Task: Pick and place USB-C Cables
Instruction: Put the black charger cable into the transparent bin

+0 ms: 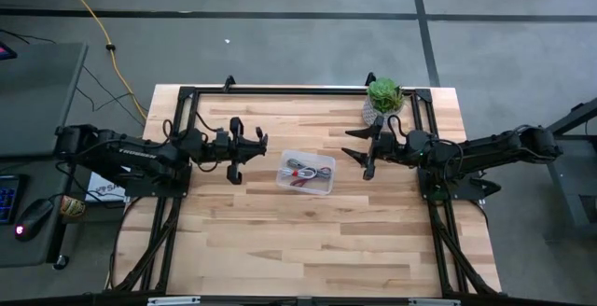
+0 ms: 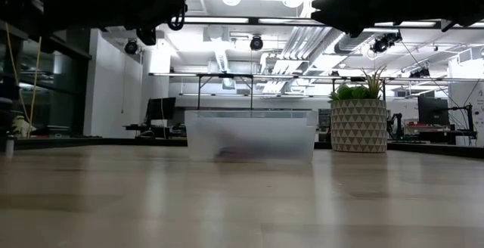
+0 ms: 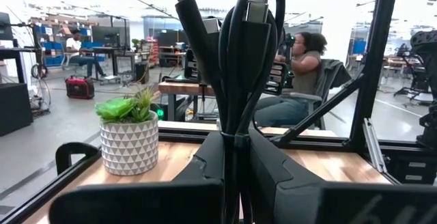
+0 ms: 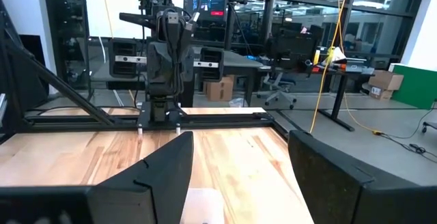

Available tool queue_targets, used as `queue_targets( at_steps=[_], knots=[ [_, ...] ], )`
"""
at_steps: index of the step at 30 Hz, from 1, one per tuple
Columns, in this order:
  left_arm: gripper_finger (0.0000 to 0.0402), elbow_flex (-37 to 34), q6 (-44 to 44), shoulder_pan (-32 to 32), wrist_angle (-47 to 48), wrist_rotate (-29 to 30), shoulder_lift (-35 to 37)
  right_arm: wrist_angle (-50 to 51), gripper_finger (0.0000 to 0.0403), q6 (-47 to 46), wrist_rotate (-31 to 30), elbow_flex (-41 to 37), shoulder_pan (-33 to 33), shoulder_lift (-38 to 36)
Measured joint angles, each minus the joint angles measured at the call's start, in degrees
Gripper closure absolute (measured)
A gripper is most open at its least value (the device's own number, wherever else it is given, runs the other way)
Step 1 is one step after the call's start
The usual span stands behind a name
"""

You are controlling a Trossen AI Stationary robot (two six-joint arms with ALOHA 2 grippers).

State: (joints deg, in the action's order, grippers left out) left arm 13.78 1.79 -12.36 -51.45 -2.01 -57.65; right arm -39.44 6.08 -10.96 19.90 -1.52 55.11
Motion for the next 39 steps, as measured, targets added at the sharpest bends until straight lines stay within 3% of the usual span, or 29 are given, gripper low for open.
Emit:
queue_targets(
  at_steps=[9, 19, 22, 27, 34, 39],
  knots=[
    [0.0394, 2.9, 0.6, 0.0, -3.2, 1.2, -6.0, 0.0, 0.0171, 0.3, 0.0, 0.0, 0.0, 0.0],
    [0.0394, 17.1, 0.6, 2.1, -0.9, 1.2, -27.4, -0.1, 0.0171, 0.0, 0.0, 0.0, 0.0, 0.0],
    [0.0394, 22.1, 0.6, 2.4, 4.4, 1.2, -32.3, 0.0, 0.0171, 0.0, 0.0, 0.0, 0.0, 0.0],
    [0.0394, 31.3, 1.5, 2.5, 22.4, 2.0, -37.5, 0.3, 0.0171, -0.1, 0.0, 0.0, 0.0, 0.0],
    [0.0394, 40.9, 0.0, 5.1, 41.5, 12.5, -42.3, 0.6, 0.0171, -0.1, 0.0, 0.0, 0.0, 0.0],
    [0.0394, 44.8, -0.1, 6.6, 51.2, 15.4, -43.1, 0.7, 0.0171, -0.1, 0.0, 0.0, 0.0, 0.0]
  ],
)
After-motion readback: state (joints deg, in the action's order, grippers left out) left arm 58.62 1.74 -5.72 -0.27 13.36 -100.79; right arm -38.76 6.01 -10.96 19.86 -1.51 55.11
